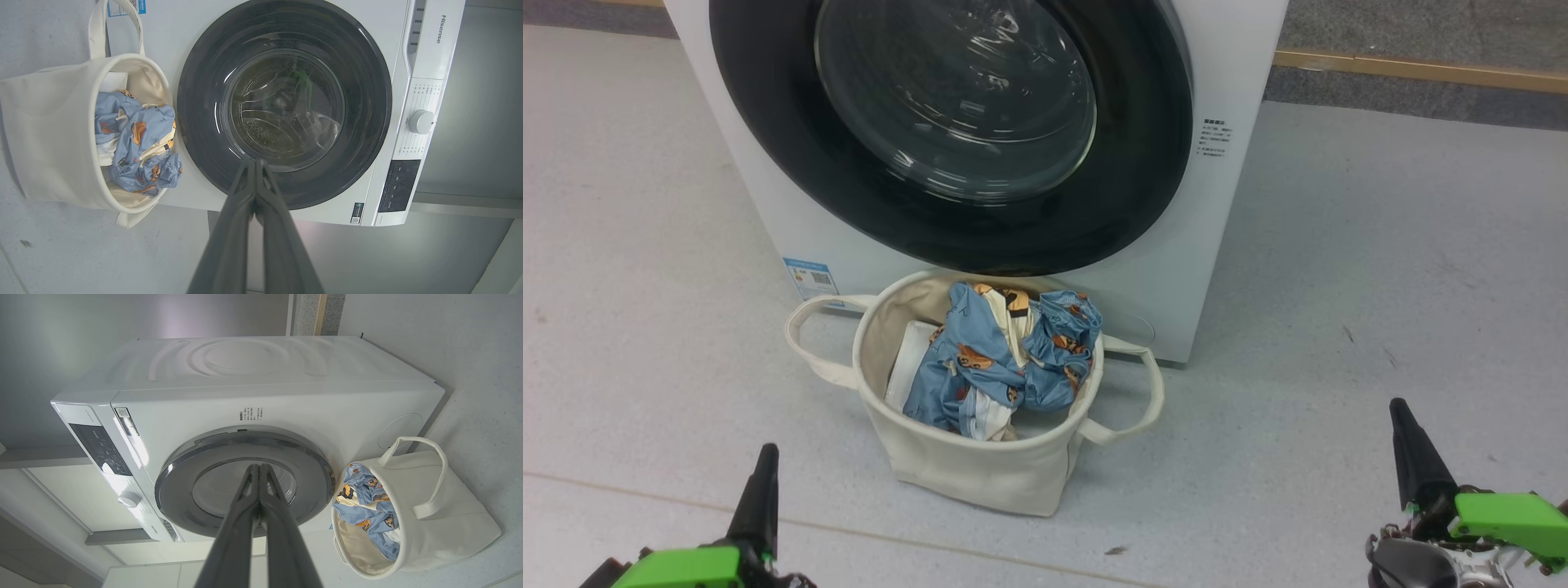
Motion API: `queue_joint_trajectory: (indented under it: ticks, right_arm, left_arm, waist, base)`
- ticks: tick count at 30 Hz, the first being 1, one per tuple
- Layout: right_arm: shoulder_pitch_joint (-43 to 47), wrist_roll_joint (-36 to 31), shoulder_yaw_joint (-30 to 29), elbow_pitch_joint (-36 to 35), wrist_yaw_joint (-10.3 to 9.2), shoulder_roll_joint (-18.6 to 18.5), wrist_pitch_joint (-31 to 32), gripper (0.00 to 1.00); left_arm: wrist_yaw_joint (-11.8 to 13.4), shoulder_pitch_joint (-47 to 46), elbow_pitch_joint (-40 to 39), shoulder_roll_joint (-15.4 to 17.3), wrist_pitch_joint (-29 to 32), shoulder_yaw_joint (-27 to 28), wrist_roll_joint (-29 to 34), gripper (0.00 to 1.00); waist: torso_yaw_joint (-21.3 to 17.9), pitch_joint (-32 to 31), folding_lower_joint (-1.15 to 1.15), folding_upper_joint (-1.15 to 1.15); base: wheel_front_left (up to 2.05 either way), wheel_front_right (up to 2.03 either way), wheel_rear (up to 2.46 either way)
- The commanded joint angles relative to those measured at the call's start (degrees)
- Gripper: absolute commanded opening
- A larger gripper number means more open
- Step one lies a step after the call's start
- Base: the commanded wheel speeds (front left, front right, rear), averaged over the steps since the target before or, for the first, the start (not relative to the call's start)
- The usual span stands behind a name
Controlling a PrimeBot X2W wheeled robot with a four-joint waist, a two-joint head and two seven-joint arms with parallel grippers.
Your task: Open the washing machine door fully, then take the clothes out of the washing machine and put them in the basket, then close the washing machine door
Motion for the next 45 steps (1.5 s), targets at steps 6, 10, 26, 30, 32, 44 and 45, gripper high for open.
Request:
queue_joint_trajectory:
  ticks: [6,10,26,30,32,44,45]
  right_arm:
    - [-0.9,0.3,1.1,-2.3,0.01,-0.3,0.5,0.0]
    - [-0.9,0.3,1.1,-2.3,0.01,-0.3,0.5,0.0]
    - [-0.9,0.3,1.1,-2.3,0.01,-0.3,0.5,0.0]
    - [-0.9,0.3,1.1,-2.3,0.01,-0.3,0.5,0.0]
    - [-0.9,0.3,1.1,-2.3,0.01,-0.3,0.5,0.0]
    - [-0.9,0.3,1.1,-2.3,0.01,-0.3,0.5,0.0]
    - [-0.9,0.3,1.1,-2.3,0.01,-0.3,0.5,0.0]
  left_arm:
    - [-0.4,-1.5,-2.3,0.3,0.5,1.9,-0.2,0.0]
    - [-0.4,-1.5,-2.3,0.3,0.5,1.9,-0.2,0.0]
    - [-0.4,-1.5,-2.3,0.3,0.5,1.9,-0.2,0.0]
    - [-0.4,-1.5,-2.3,0.3,0.5,1.9,-0.2,0.0]
    - [-0.4,-1.5,-2.3,0.3,0.5,1.9,-0.2,0.0]
    - [-0.4,-1.5,-2.3,0.3,0.5,1.9,-0.2,0.0]
    - [-0.4,-1.5,-2.3,0.3,0.5,1.9,-0.2,0.0]
  waist:
    - [0.0,0.0,0.0,0.0]
    - [0.0,0.0,0.0,0.0]
    - [0.0,0.0,0.0,0.0]
    - [0.0,0.0,0.0,0.0]
    - [0.0,0.0,0.0,0.0]
    - [0.0,0.0,0.0,0.0]
    - [0.0,0.0,0.0,0.0]
  base:
    - [0.0,0.0,0.0]
    - [0.0,0.0,0.0]
    - [0.0,0.0,0.0]
    - [0.0,0.0,0.0]
    - [0.0,0.0,0.0]
    - [0.0,0.0,0.0]
    - [0.0,0.0,0.0]
